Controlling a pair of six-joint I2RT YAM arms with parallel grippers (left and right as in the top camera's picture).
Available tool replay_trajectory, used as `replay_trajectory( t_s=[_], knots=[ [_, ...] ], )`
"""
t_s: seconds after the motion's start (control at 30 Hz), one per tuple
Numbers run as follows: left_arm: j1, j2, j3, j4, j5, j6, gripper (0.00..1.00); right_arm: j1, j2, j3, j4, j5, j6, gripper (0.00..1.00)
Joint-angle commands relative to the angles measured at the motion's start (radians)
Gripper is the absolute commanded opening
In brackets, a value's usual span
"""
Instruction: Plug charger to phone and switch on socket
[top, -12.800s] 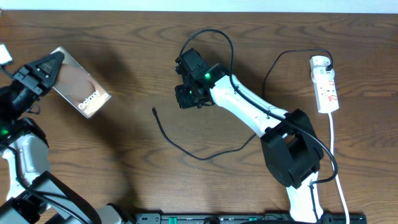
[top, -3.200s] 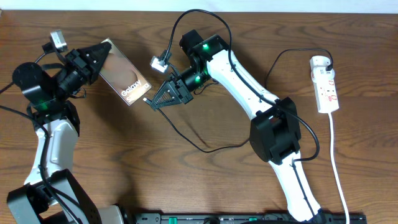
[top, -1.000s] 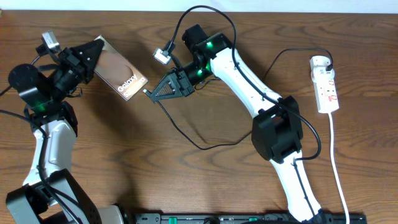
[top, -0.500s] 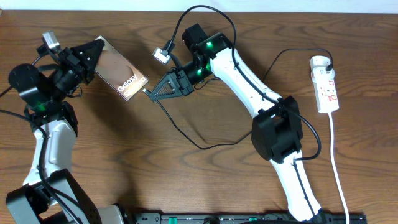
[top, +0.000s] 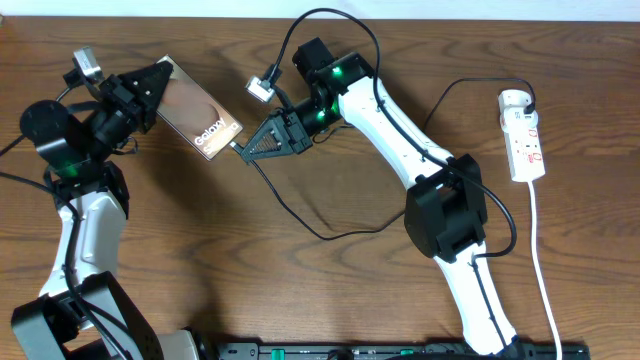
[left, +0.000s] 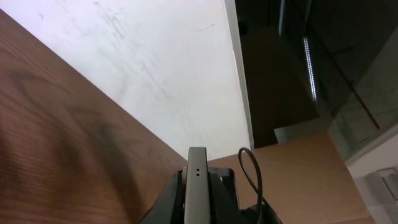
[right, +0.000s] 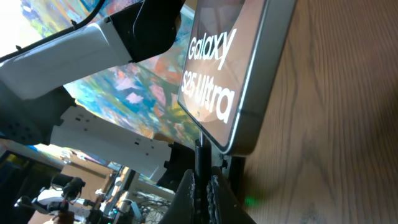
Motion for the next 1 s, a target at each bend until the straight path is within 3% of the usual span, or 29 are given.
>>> replay_trajectory(
  t_s=[0.0, 0.97],
  knots=[
    [-0.008, -0.01, 0.006, 0.013, 0.009, 0.006, 0.07, -0.001, -0.024, 0.0, 0.002, -0.032, 0.014, 0.01],
    [-0.011, -0.01, 0.006, 0.013, -0.031, -0.016, 0.07, -0.001, -0.024, 0.0, 0.042, -0.033, 0.09, 0.01]
  ],
)
